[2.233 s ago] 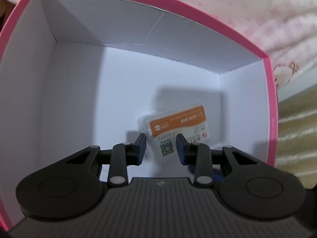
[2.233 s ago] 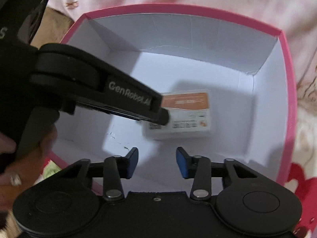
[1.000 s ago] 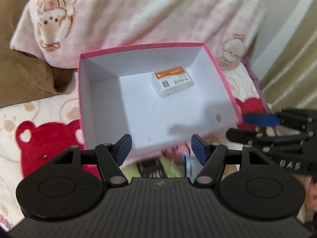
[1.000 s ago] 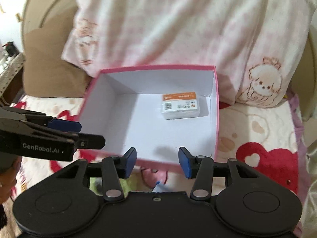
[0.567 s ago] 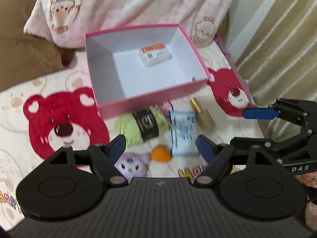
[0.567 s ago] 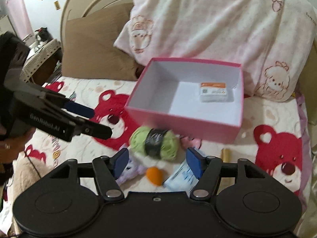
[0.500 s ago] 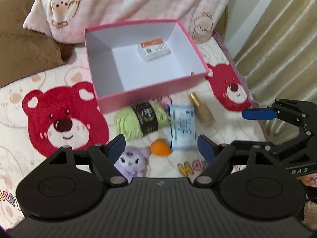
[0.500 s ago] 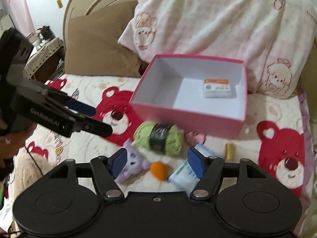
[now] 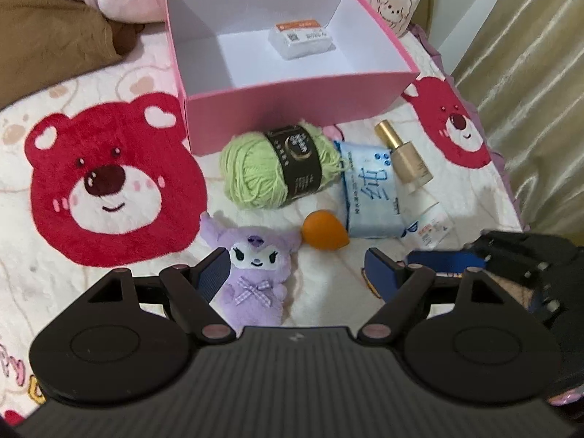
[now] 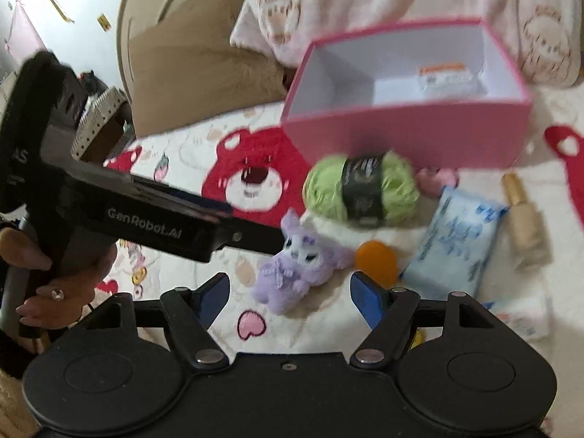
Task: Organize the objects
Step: 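Close the left gripper on the purple plush doll, then lift the plush doll with the left gripper and carry it into the pink box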
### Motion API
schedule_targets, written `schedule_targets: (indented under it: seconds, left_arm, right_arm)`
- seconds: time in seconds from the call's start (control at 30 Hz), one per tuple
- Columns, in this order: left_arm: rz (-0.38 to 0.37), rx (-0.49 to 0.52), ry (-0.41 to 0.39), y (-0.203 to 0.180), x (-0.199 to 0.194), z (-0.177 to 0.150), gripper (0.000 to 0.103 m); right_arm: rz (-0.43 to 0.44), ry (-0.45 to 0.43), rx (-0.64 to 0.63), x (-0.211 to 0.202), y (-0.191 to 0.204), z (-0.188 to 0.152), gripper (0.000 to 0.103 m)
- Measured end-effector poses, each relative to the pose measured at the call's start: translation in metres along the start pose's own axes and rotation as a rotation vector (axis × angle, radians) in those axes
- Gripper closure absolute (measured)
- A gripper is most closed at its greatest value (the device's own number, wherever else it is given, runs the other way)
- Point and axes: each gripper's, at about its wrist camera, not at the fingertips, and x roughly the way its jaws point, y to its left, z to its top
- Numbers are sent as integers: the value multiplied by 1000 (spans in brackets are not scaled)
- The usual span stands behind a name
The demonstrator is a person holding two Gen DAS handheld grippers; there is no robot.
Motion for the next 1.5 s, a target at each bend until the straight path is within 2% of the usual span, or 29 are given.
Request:
schedule_targets:
  seconds: [0.07,0.17,0.3,0.43,0.47,0.5,0.57,0.6,0.73,0.83,0.87,0.9,1.0,1.17,1.2,1.27,1.37,1.5]
  left_arm:
    - [-14,-19,14,8,9,-5,23]
    - [57,-28,33,15,25,-14,23]
    - [88,-44,58,24,43,-23,23]
    - [73,-55,81,31,57,-29,27]
    - [58,-68,86,34,61,-31,31]
    - [50,-90,89,37,63,-31,42]
    - [57,-114,116,38,70,-34,56]
    - [60,-106,125,36,73,-36,59]
    - [58,-122,126,32,76,-41,63]
    - [27,-161,127,35,75,-42,64]
    - [20,-176,129,37,76,-43,64]
    - [13,-190,131,38,76,-45,64]
    - [22,-217,135,40,81,-48,64]
    - [55,-239,91,38,79,-51,63]
    - [61,-234,74,36,76,-52,63]
    - [57,-225,23,32,69,-55,63]
    - [27,-212,-21,29,58,-59,65]
    - [9,-220,-65,23,46,-68,66]
  right_arm:
    - [1,27,9,16,0,-3,26]
    - [-13,64,2,40,2,-6,26]
    - [-6,77,-15,67,6,-9,26]
    - [2,68,-25,87,10,-12,26]
    - [-7,64,-19,91,10,-14,26]
    - [-9,64,-5,95,9,-15,26]
    - [-12,70,27,103,7,-17,26]
    - [-17,68,40,105,5,-19,26]
    - [-39,42,25,109,6,-27,26]
    - [-61,5,-64,107,17,-33,32]
    - [-81,0,-84,106,20,-34,37]
    - [-98,1,-96,106,21,-35,40]
    - [-104,18,-75,112,14,-37,42]
    - [-84,8,-17,117,4,-38,43]
    - [-78,-2,-17,115,5,-39,51]
    - [-73,-50,-38,107,9,-42,53]
    - [-110,-94,-116,94,19,-47,54]
    - [-119,-104,-150,81,25,-48,54]
